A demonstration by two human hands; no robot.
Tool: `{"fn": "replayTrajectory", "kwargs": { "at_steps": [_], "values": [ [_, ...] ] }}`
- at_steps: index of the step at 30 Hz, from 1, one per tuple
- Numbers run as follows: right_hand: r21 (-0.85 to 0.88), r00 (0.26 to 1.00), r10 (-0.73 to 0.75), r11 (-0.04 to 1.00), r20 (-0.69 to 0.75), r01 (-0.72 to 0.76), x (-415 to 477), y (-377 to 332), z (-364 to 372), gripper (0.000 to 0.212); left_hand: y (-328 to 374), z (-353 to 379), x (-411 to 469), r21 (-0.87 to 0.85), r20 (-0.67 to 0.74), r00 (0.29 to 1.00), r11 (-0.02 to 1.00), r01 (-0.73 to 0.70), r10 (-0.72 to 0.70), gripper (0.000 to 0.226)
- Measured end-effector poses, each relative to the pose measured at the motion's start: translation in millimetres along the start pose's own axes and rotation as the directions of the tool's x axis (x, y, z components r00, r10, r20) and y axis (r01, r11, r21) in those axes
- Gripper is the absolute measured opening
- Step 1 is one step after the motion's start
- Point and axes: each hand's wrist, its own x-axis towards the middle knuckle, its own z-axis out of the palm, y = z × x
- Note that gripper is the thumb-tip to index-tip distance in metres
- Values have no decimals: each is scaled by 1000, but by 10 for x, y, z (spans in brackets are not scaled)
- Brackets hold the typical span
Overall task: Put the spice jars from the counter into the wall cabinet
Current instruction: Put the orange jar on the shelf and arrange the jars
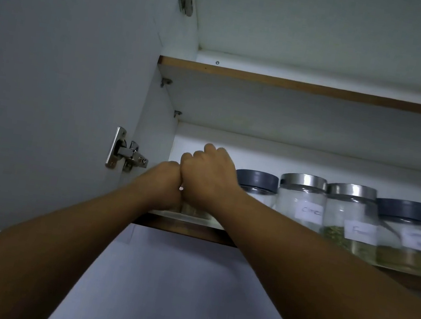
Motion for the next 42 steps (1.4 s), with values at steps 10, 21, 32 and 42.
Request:
{"fn": "replayTrajectory", "kwargs": {
  "at_steps": [10, 21, 32, 42],
  "values": [
    [90, 962, 273, 958, 0, -272, -857, 959, -501, 36, 980, -203, -92, -40, -9, 999, 998, -40, 40, 71],
    [162, 898, 352, 902, 266, -401, -1266, 1504, -575, 45, 1317, -119, 21, 71, 161, 987, 997, -13, 2, 66],
    [130, 922, 323, 926, 213, -354, -1186, 1595, -406, 29, 1271, -9, 259, 192, 71, 997, 981, -35, 22, 51],
    [-15, 918, 343, 938, 199, -347, -1037, 1535, -296, 19, 1115, 59, 443, 2, -41, 999, 1000, -13, 13, 43]
  ]
}}
